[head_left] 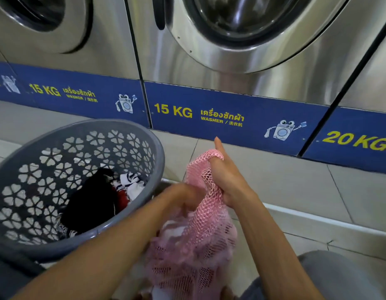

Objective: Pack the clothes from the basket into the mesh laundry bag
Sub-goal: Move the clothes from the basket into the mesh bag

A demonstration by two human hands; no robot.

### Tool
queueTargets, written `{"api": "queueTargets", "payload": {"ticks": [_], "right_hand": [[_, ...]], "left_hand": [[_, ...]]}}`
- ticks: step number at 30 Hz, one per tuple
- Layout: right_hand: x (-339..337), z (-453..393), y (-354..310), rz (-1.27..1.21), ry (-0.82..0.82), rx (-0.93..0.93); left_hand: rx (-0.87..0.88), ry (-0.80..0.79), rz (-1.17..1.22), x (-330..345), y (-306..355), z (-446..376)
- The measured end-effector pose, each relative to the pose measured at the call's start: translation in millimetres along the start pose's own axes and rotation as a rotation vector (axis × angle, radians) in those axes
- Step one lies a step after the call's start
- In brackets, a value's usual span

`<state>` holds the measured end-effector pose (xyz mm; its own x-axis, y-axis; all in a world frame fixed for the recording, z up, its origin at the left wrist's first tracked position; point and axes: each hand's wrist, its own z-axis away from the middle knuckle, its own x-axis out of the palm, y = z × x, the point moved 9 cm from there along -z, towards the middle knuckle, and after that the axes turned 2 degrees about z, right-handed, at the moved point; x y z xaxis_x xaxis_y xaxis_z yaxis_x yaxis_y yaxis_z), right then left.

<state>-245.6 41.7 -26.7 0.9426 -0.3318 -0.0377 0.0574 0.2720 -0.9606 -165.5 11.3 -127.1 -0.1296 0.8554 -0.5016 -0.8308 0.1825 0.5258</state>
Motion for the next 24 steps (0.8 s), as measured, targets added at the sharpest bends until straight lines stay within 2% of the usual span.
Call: {"api": "queueTargets", "payload": {"ticks": [2,3,5,7,9,11,12,14,16,20,22,24], "right_hand": [[2.0,-3.8,1.4,0.032,0.012,0.03],[3.4,-6.4,1.2,0.05,0.014,0.034],[13.6,-5.3,-2.5,0.077,-0.004,0.045],[30.4,-3.5,-3.1,0.115,-0.042,0.054],[52.1,0.9,1.1,0.142,-0.105,0.066],[72.5,6.8,5.6,0.102,-0.171,0.088],[82.0,10.6,5.2,0.091,-0.209,0.092],[100.1,16.8,9.5,0.067,-0.28,0.133],[111.7,17.1,14.7,0.076,-0.311,0.125],[122.1,10.8,22.4,0.161,-0.313,0.066],[120.9,6.1,23.7,0.194,-0.303,0.062],[118.2,0.6,24.4,0.222,-0.26,0.056]], "left_hand": [[0.049,-0.067,0.057,-27.4,38.2,55.5],[0.069,-0.077,0.006,-44.3,39.4,66.6],[0.063,-0.039,0.03,-70.5,22.6,83.6],[0.08,0.011,0.158,-90.1,7.5,99.9],[0.129,0.14,0.305,-117.5,-5.3,115.8],[0.104,0.38,0.369,-150.3,-42.5,113.6],[0.055,0.482,0.298,-162.7,-68.0,107.8],[-0.145,0.554,-0.05,-169.2,-118.7,100.8],[-0.403,0.445,-0.305,-153.8,-178.0,88.2],[-0.635,0.273,-0.153,-110.9,-263.6,76.8],[-0.692,0.244,-0.346,-105.3,-277.3,75.6],[-0.684,0.281,-0.503,-110.8,-272.3,80.0]]}}
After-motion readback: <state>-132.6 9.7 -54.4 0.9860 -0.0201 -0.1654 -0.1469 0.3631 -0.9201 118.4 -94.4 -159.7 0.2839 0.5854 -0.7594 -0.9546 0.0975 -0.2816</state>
